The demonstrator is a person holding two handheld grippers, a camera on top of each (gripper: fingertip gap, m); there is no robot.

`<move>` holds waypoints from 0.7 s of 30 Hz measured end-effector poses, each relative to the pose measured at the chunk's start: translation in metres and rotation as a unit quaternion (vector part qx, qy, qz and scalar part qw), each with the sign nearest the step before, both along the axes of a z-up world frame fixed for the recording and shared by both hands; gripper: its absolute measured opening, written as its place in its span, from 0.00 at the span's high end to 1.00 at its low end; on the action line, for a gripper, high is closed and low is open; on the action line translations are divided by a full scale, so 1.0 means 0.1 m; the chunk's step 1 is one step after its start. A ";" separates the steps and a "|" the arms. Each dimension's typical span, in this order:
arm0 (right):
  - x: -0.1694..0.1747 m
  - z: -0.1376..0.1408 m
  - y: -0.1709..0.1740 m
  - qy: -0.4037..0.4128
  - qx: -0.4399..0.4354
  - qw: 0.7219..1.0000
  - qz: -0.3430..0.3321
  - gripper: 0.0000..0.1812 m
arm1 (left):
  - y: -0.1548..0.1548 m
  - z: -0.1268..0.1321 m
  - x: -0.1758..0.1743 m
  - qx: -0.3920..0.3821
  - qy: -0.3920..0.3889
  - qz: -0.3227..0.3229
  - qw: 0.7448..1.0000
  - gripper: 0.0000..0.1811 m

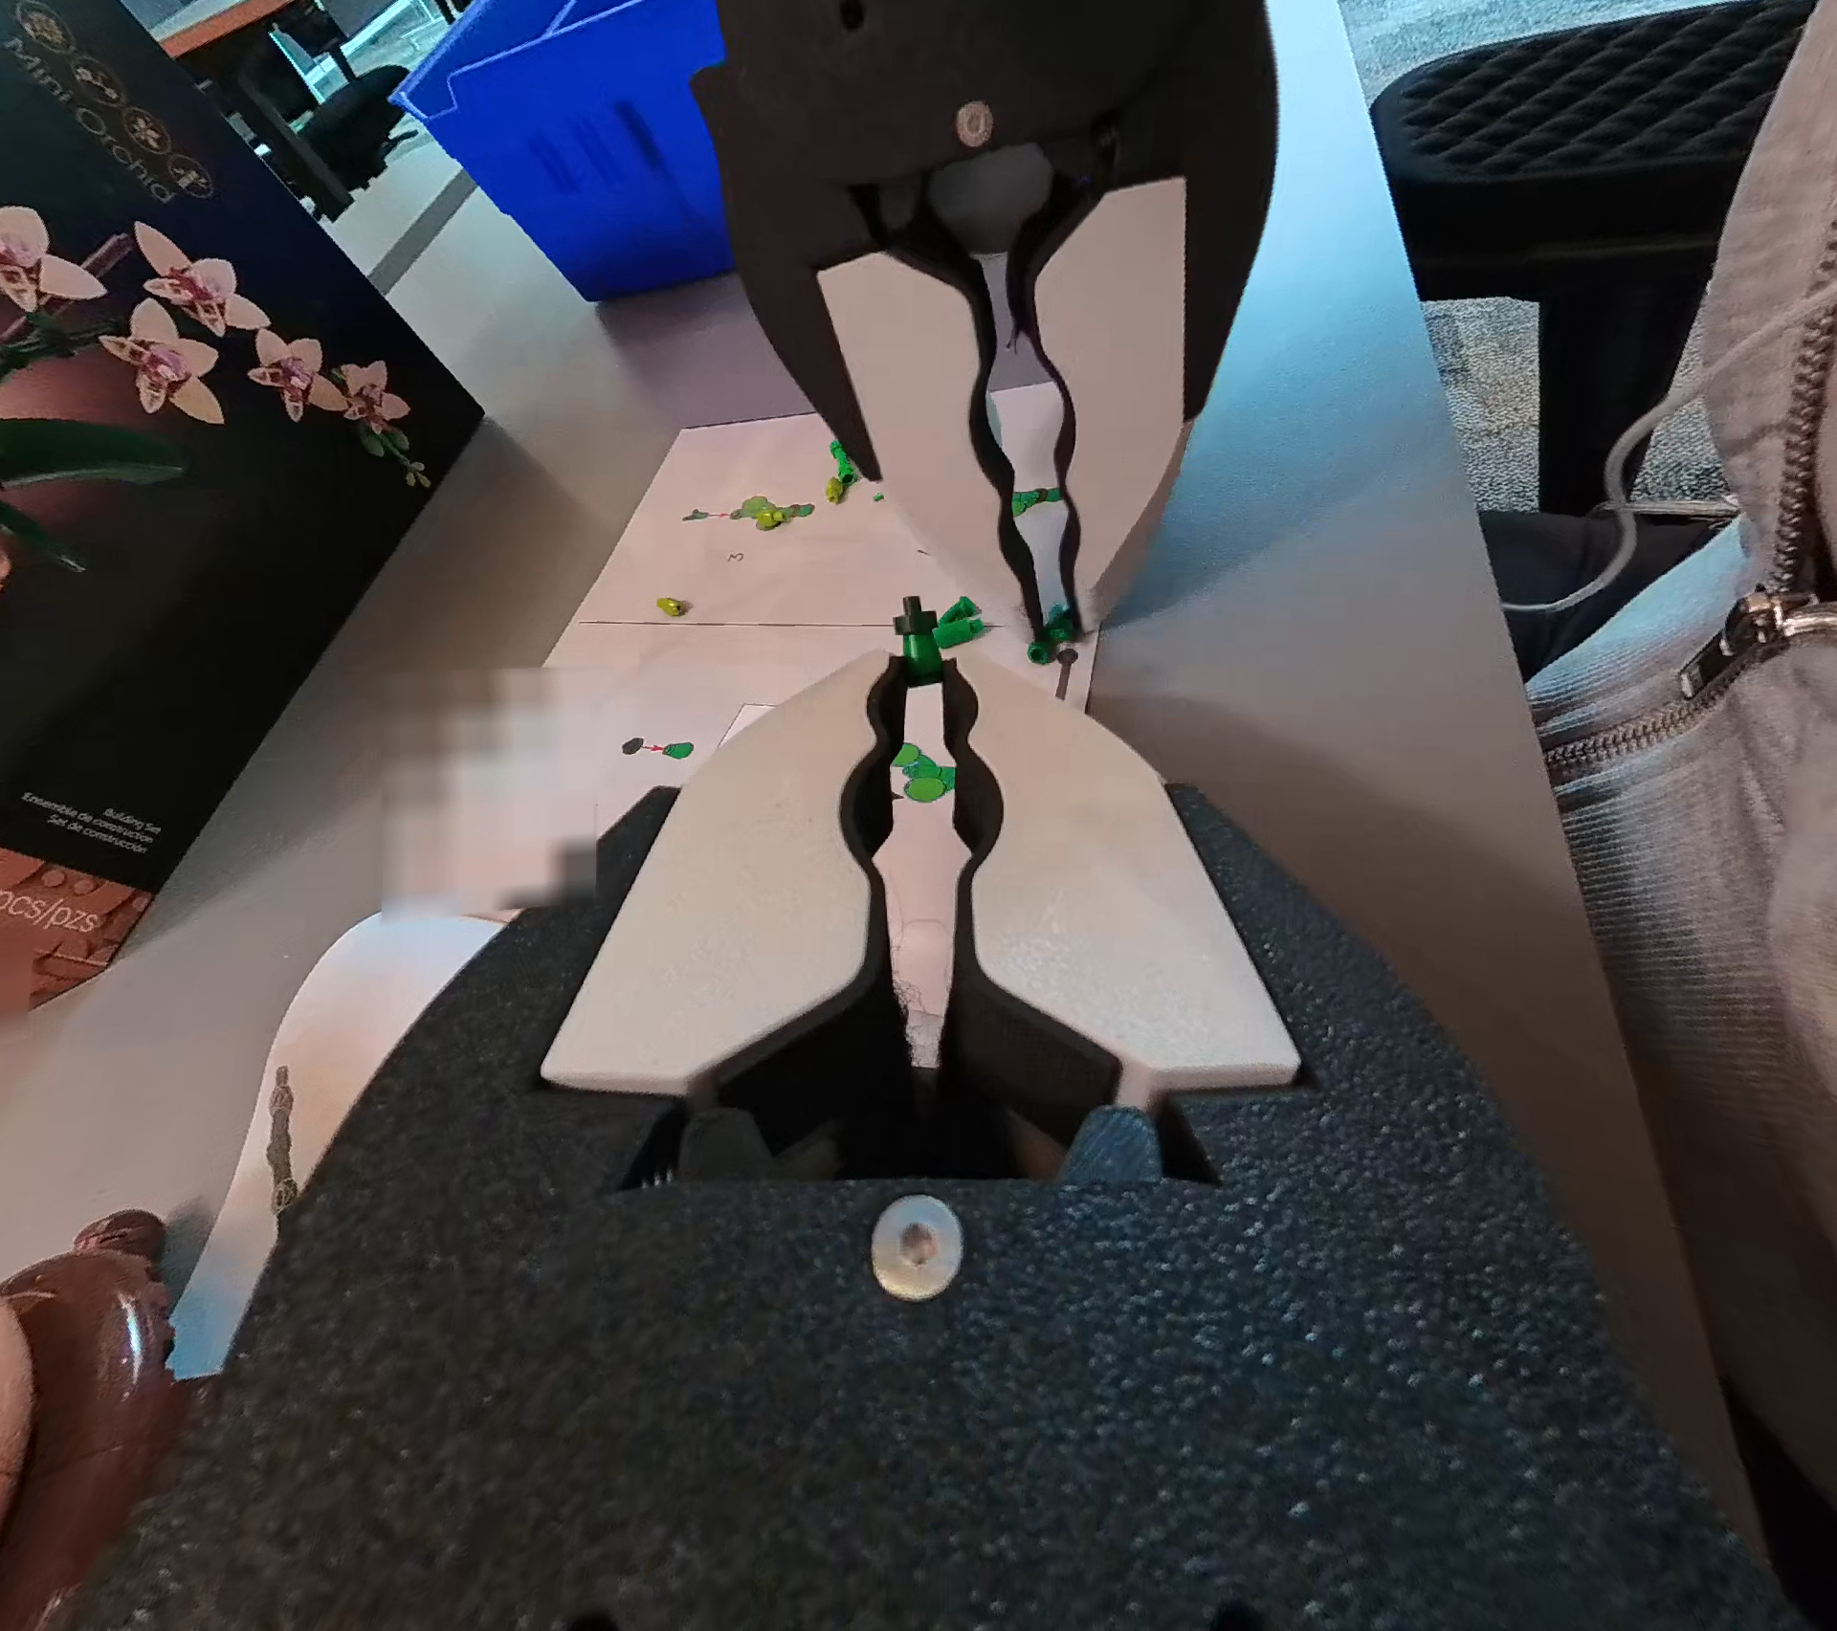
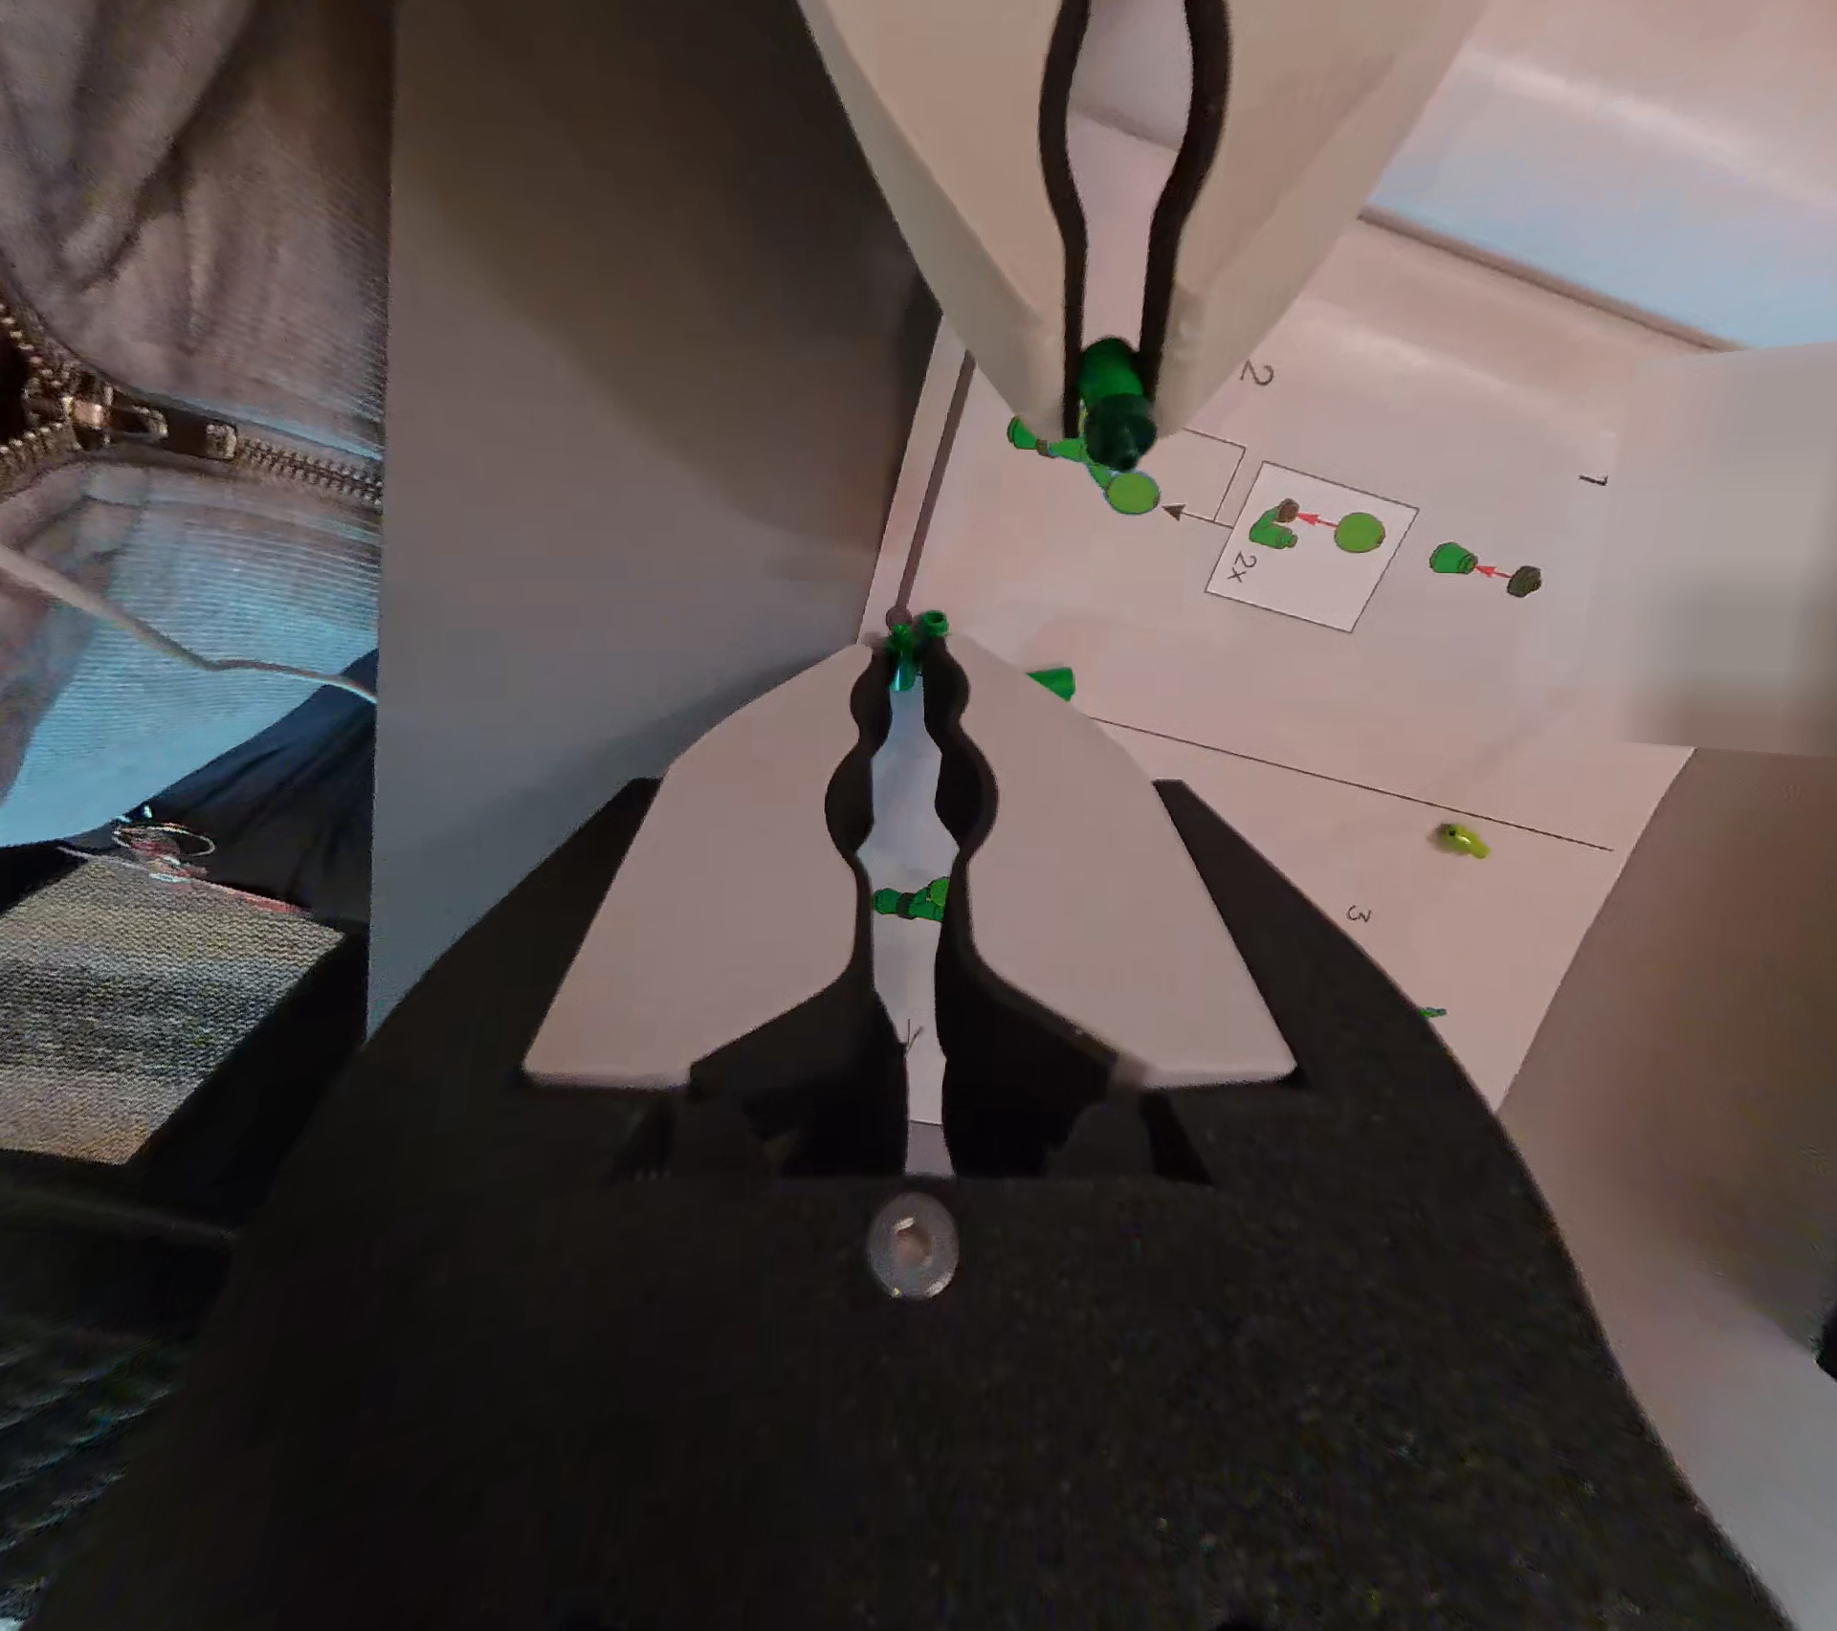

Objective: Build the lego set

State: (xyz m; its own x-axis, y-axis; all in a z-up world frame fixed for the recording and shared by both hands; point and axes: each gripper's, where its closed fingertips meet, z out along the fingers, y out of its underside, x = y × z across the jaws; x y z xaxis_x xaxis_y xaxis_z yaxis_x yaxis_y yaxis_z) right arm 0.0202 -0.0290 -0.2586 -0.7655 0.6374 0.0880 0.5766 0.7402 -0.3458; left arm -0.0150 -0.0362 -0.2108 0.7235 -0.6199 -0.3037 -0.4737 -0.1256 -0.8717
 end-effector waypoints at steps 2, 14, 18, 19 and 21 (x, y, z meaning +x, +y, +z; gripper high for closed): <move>0.00 0.00 0.00 0.004 0.009 1.000 0.004 0.97 | 0.00 0.00 0.00 -0.001 -0.002 0.000 1.000 0.97; -0.59 1.36 -0.03 0.336 -0.545 0.740 -0.205 0.98 | 0.06 0.56 -0.11 0.034 -0.281 0.030 0.959 0.97; -0.58 1.36 -0.06 0.331 -0.615 0.692 -0.183 0.98 | 0.02 0.63 -0.09 0.018 -0.351 0.006 0.936 0.97; -0.57 1.37 -0.05 0.324 -0.630 0.683 -0.180 0.98 | 0.00 0.66 -0.09 0.017 -0.364 0.000 0.931 0.97; -0.56 1.37 -0.09 0.312 -0.645 0.676 -0.169 0.98 | -0.02 0.71 -0.09 0.018 -0.387 -0.012 0.922 0.97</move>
